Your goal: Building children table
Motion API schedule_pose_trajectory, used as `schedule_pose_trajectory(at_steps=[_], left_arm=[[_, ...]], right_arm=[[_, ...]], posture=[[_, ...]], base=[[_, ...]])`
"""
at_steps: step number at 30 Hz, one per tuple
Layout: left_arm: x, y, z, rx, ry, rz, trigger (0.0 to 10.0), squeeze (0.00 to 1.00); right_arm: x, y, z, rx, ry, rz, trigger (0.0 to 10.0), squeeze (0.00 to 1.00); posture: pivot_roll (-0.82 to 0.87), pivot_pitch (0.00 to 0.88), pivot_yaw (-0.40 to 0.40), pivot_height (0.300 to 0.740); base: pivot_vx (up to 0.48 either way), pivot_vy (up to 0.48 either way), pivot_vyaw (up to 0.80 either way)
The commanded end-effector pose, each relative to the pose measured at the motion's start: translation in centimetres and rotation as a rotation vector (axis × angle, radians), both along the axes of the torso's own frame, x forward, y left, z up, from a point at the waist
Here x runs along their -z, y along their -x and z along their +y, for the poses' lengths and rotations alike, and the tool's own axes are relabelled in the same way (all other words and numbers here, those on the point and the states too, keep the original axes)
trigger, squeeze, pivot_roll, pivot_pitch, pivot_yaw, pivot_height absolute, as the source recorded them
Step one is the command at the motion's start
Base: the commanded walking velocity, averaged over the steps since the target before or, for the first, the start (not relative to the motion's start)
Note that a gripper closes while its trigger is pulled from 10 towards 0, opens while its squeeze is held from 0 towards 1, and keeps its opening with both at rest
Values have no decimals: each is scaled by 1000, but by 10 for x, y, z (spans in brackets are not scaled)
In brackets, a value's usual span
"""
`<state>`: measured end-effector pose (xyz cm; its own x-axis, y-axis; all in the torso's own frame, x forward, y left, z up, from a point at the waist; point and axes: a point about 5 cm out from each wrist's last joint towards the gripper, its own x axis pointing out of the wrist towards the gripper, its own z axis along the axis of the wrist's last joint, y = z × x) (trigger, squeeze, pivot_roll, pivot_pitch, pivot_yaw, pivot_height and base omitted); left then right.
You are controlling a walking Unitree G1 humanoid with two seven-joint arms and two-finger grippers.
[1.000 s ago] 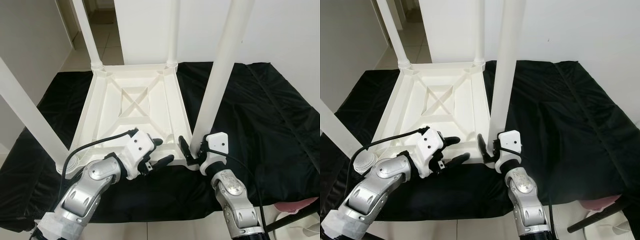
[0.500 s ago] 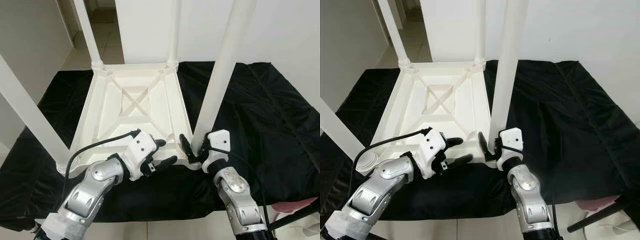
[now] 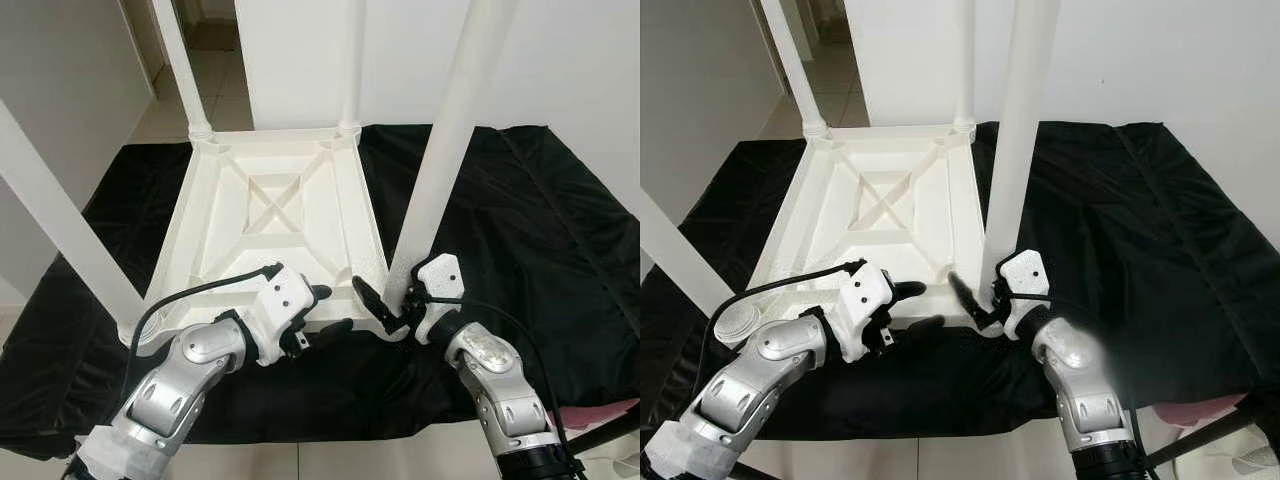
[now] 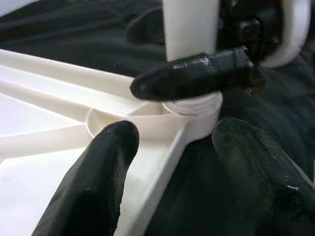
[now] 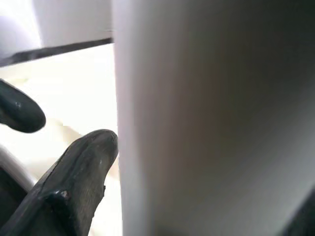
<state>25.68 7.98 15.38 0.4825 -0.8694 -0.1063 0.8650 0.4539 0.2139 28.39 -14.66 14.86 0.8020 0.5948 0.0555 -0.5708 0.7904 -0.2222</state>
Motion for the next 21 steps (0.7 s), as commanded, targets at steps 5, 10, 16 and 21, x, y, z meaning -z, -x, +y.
schedule_pose_trajectory(at_steps=[5,10,16,21], left_arm=[[6,16,4,136,-35,64,10000,0],[7,19,7,143,-40,85,10000,0],[6,22,10,158,-47,111,10000,0],[7,22,10,151,-49,113,10000,0]], right_arm=[[-4,-5,-8,-132,57,19,10000,0],[-4,-8,-11,-175,106,21,9765,0],[-2,-11,-18,-229,147,42,78,0],[-1,-12,-21,-244,150,54,0,0]], posture=[[-48,29,69,740],[-48,32,70,740],[-37,35,65,740],[-40,35,61,740]], base=[[0,0,0],[0,0,0],[0,0,0],[0,0,0]])
